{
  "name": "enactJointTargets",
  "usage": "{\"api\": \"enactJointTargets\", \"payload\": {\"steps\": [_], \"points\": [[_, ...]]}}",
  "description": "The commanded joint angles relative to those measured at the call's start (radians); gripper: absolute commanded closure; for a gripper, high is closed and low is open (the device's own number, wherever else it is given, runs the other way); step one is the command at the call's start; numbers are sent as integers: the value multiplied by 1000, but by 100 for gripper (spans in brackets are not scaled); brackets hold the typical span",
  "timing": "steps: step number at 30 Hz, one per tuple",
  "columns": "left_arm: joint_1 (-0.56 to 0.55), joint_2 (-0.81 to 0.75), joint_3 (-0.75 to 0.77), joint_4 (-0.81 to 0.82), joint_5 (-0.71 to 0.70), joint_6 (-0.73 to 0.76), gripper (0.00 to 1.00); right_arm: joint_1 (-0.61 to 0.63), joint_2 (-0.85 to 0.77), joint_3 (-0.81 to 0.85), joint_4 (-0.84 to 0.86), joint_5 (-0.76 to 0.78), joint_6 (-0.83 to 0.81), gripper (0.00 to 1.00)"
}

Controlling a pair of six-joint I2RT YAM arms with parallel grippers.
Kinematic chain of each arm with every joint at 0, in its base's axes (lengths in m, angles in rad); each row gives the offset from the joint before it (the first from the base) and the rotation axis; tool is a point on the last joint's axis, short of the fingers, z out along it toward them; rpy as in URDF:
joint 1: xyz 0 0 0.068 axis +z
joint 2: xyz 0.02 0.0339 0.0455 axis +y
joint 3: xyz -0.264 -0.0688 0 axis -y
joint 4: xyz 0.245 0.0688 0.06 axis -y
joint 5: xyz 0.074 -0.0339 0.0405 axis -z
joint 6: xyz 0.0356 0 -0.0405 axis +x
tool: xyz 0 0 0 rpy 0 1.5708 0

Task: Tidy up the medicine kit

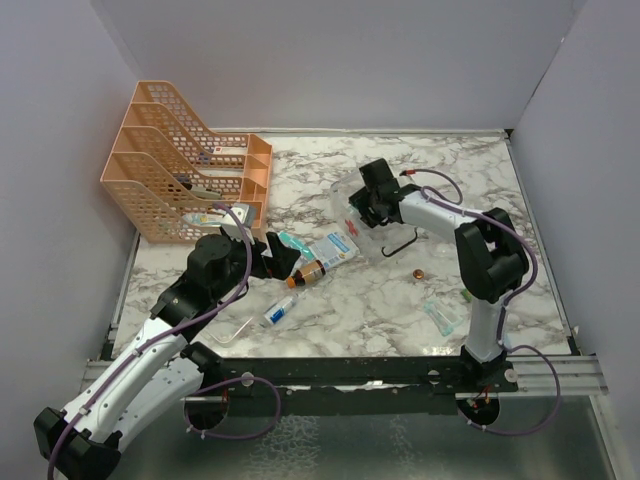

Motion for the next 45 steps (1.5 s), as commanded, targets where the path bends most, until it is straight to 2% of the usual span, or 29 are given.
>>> {"api": "enactJointTargets", "payload": {"steps": [1,10,13,18,24,29,32,35,38,42,45], "points": [[-1,-11,-2,13,-3,3,1,-2,29,58,3,-28,11,49],[1,-5,1,8,-24,1,1,-2,80,88,28,-118,-42,37],[1,-7,0,2,-32,3,1,-2,92,90,44,-138,-52,38],[1,-11,0,2,-34,3,1,-2,93,93,70,-144,-98,48],[1,-8,1,1,-26,7,1,-1,39,126,38,-94,-199,46],[1,0,1,-3,-28,8,1,0,-65,113,-15,2,-278,42],[1,2,2,-11,-41,14,1,0,-140,79,-15,20,-379,41],[1,-6,4,-21,-54,19,1,0,-215,44,27,-64,-557,41],[1,-23,4,-23,-83,18,1,0,-287,7,51,-221,-725,41],[1,-46,19,-34,-113,37,2,0,-405,-90,100,-403,-897,41],[1,-56,53,-37,-82,94,2,5,-488,-178,149,-542,-998,40]]}}
